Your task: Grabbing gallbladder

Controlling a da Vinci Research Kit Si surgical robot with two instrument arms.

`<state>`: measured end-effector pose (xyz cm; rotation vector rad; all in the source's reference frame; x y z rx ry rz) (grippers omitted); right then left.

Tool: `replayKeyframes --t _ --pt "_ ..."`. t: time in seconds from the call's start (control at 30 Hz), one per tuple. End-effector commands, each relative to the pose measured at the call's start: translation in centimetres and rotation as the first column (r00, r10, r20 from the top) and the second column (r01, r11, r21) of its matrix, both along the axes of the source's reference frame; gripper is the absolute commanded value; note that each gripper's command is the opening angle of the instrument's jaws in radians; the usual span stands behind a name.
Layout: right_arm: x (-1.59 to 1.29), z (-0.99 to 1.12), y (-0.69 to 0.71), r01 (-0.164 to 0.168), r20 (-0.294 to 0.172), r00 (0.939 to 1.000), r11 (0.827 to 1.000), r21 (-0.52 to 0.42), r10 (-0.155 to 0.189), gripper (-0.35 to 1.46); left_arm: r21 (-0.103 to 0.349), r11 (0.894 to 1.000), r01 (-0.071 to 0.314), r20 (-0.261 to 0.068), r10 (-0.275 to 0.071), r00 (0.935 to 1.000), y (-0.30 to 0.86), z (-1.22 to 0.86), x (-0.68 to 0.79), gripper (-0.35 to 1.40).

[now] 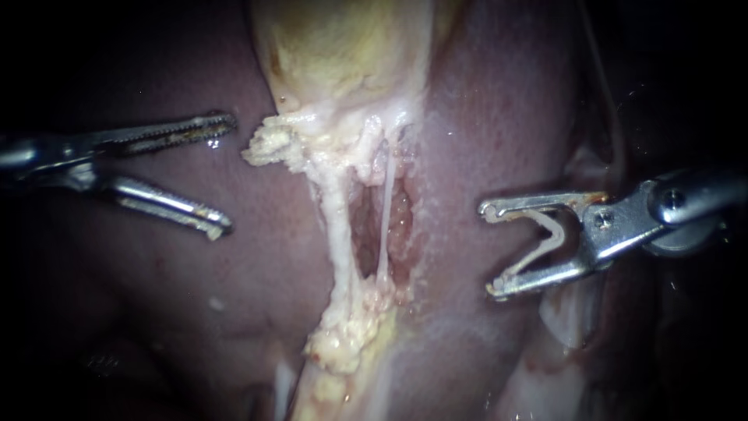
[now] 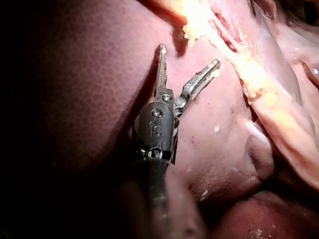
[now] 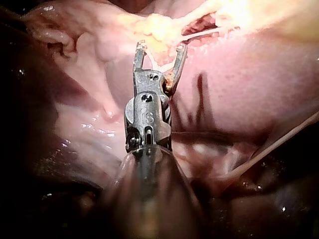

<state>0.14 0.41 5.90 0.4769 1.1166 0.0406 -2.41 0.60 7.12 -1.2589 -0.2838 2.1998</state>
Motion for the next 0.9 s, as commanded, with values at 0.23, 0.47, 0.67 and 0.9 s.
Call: replayKeyframes --t 0.23,0.47,0.67,0.9 --pt "0.0 0.0 0.0 0.0 0.0 1.0 1.0 0.0 0.0 0.49 -0.034 0.998 0.049 0.045 -0.048 0.9978 0.13 -0.15 -0.26 0.74" --pt "0.0 0.0 0.0 0.0 0.0 1.0 1.0 0.0 0.0 0.49 -0.041 0.998 0.057 0.037 -0.055 0.9978 0.12 -0.15 -0.43 0.36" --pt "0.0 0.0 0.0 0.0 0.0 1.0 1.0 0.0 0.0 0.49 -0.025 0.997 0.069 0.039 -0.068 0.9969 0.09 -0.08 -0.43 -0.16" --pt "0.0 0.0 0.0 0.0 0.0 1.0 1.0 0.0 0.0 0.49 0.041 0.996 0.081 0.038 -0.082 0.9959 0.05 -0.13 -0.32 -0.35"
